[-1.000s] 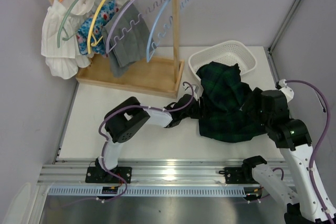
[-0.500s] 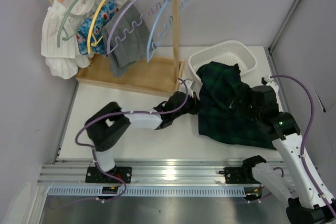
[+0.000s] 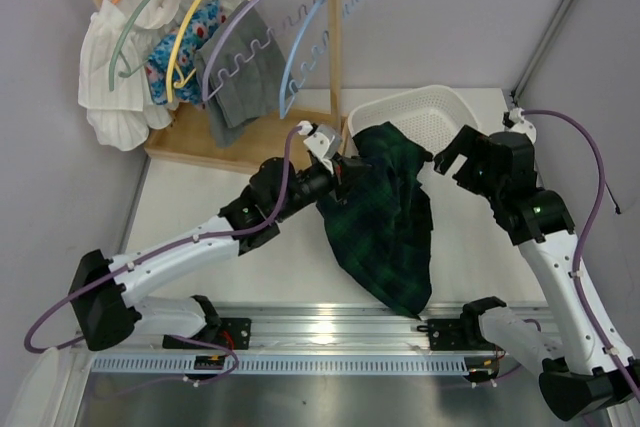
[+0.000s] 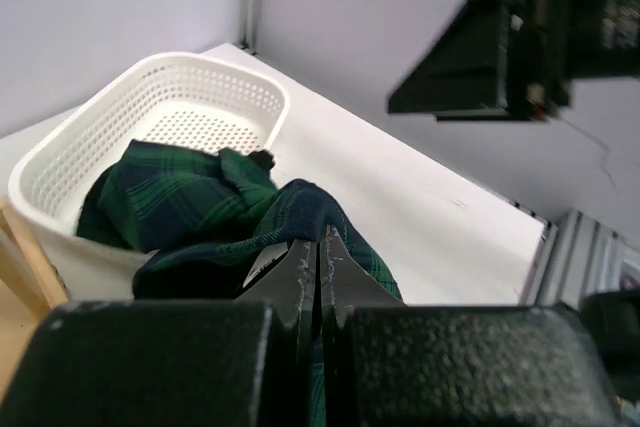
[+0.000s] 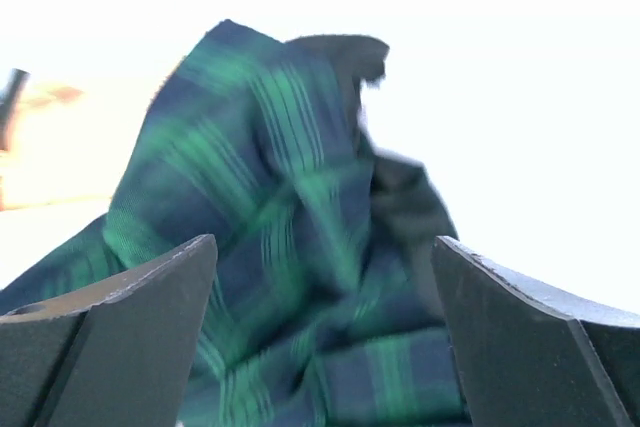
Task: Place the skirt on the hanger
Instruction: Move the skirt to the center of the board
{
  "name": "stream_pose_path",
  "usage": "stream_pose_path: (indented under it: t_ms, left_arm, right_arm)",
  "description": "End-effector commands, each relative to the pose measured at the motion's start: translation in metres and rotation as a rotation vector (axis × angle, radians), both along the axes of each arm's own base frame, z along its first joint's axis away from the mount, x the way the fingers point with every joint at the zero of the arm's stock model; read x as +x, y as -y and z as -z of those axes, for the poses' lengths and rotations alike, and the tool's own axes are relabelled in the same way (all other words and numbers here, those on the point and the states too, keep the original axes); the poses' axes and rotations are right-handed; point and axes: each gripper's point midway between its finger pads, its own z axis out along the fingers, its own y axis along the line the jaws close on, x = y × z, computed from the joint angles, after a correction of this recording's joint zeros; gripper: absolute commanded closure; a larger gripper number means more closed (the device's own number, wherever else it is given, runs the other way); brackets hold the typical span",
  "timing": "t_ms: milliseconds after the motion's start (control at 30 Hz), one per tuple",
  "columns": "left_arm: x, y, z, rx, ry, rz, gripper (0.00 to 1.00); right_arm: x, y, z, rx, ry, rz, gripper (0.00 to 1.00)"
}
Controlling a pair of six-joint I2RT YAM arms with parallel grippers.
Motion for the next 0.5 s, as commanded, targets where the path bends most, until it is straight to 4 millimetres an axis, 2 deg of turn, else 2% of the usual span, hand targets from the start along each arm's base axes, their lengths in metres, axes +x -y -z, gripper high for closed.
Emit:
stream_pose_path:
  t_ms: [0,100,133,300,333,400,433,467]
  left_arm:
    - [-0.034,-0.001,-0.028,0.009,0.090,0.158,1.00]
    - [-0.051,0.003,-0.009,0.071,0.081,0.242,1.00]
    - [-0.054,0.005,0.008,0.121,0.045,0.264,1.00]
    - [-0.080,0.025,0.049,0.226,-0.017,0.385,0.99]
    - [-0.091,0.035,0.062,0.247,-0.034,0.426,0.98]
    - [-0.102,0.049,0.070,0.261,-0.046,0.461,0.94]
    - [-0.117,0.060,0.077,0.278,-0.052,0.503,0.93]
    - [-0.122,0.068,0.100,0.328,-0.092,0.517,0.92]
  right_arm:
    - [0.011,-0.010,-0.030,0.023,0.099,-0.052,0.04]
    - [0.012,-0.013,-0.023,0.029,0.075,-0.061,0.03]
    - [0.011,-0.013,-0.019,0.031,0.061,-0.062,0.03]
    - [0.006,-0.016,0.001,0.039,0.003,-0.074,0.01]
    - [0.004,-0.015,0.007,0.038,-0.010,-0.071,0.01]
    - [0.001,-0.012,0.009,0.035,-0.015,-0.060,0.01]
    - [-0.001,-0.011,0.012,0.032,-0.025,-0.053,0.01]
    - [-0.002,-0.009,0.014,0.026,-0.028,-0.043,0.01]
